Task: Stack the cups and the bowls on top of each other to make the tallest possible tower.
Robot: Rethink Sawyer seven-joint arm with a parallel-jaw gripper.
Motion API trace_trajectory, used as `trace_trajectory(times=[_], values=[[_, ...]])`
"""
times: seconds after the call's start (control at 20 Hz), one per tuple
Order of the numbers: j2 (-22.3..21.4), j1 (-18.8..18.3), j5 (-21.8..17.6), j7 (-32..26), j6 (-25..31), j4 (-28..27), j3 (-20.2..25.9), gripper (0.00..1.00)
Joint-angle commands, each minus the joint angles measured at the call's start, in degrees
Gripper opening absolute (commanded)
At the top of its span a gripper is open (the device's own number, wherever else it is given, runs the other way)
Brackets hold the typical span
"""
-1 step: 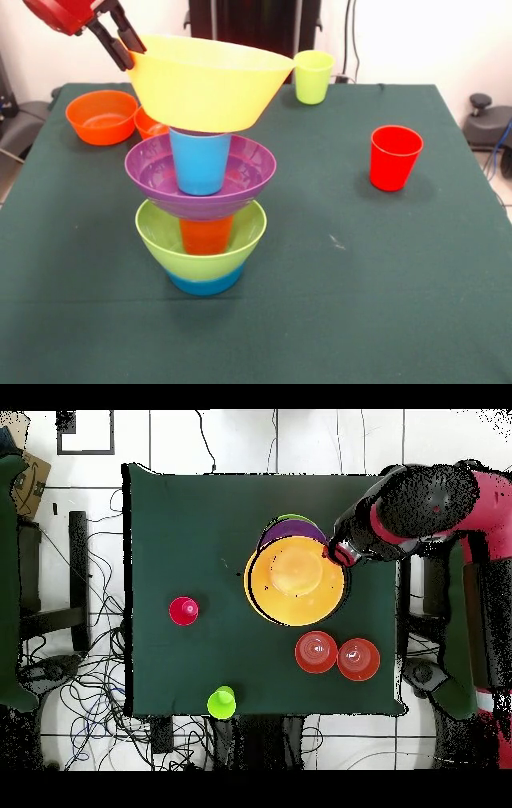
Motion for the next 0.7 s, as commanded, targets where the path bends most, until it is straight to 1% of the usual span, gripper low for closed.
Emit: trace_trajectory(times=[0.05, 0.25, 0.7], values=[[-0.69, 1.34, -4.05, -12.97, -3.55, 1.43, -5.05, 0.00], [-0.70, 1.29, -3.89, -13.09, -3.80, 1.46, -4.96, 0.00], [-0.77, 1.65, -2.35, -10.80, -5.44, 2.44, -4.77, 0.00]])
